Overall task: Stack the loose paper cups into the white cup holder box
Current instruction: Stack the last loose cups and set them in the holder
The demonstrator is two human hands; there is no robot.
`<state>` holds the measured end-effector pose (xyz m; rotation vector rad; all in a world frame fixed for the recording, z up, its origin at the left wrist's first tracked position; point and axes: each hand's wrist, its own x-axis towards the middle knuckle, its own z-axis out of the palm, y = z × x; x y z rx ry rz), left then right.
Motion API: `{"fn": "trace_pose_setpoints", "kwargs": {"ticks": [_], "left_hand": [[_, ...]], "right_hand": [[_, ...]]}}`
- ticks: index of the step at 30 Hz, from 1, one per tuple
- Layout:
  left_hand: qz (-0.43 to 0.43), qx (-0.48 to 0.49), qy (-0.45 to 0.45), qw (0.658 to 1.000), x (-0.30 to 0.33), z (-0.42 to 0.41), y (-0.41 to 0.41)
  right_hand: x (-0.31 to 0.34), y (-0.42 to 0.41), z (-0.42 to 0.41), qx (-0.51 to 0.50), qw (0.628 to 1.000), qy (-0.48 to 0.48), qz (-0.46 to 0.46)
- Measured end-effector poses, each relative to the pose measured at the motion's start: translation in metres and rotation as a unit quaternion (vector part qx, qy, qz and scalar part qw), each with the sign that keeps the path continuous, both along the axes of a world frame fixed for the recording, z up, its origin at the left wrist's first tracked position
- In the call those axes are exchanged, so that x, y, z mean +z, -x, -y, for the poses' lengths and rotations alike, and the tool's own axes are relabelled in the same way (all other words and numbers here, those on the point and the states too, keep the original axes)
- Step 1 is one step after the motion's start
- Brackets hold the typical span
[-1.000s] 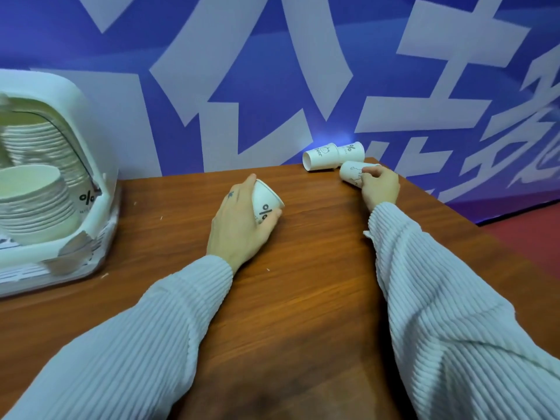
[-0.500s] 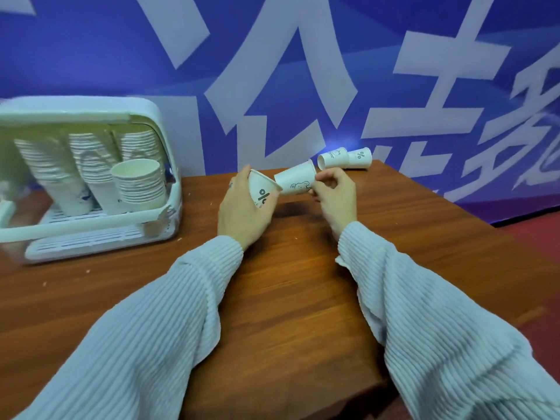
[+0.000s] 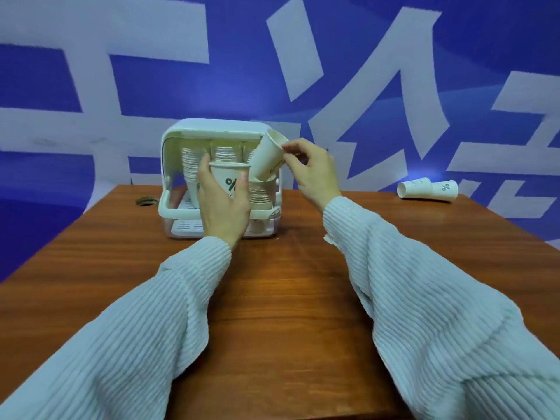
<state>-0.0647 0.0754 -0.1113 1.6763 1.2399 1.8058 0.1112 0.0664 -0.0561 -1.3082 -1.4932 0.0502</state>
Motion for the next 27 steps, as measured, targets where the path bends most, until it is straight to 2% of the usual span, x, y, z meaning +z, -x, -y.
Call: {"fn": "trace_pose_setpoints", "kwargs": {"ticks": [3,5,9,13,15,18,20,23,27], "left_hand": [[0.009,0.002,0.001,1.0,0.002,-0.005,0.013],[0.013,0.006,0.004,1.0,0.003,-0.006,0.018],[0.017,0.006,0.01,1.0,0.006,-0.01,0.022],[0.04,-0.007,0.022,0.999,0.009,-0.018,0.022],[0.041,-0.014,0.016,0.999,0.013,-0.023,0.02],[0.022,-0.014,0.002,1.0,0.029,-0.03,0.013],[0.014,-0.02,0.012,1.0,0.045,-0.034,0.006],[-0.022,-0.016,0.023,0.999,0.062,-0.044,-0.005],[-0.11,-0.035,0.038,0.993,0.061,-0.057,-0.017]], "right_hand": [[0.005,0.013,-0.013,-0.034,0.989,0.013,0.144],[0.009,0.018,-0.019,-0.057,0.972,0.057,0.219],[0.002,0.021,-0.027,-0.041,0.944,0.178,0.276],[-0.019,0.02,-0.021,-0.05,0.914,0.123,0.384],[-0.02,0.019,-0.02,-0.048,0.903,0.123,0.409],[-0.015,0.022,-0.018,-0.025,0.913,0.153,0.378],[-0.017,0.023,-0.015,-0.011,0.94,0.14,0.31],[-0.03,0.018,-0.011,-0.046,0.975,0.104,0.19],[-0.036,0.004,-0.008,-0.056,0.982,0.104,0.148]]}}
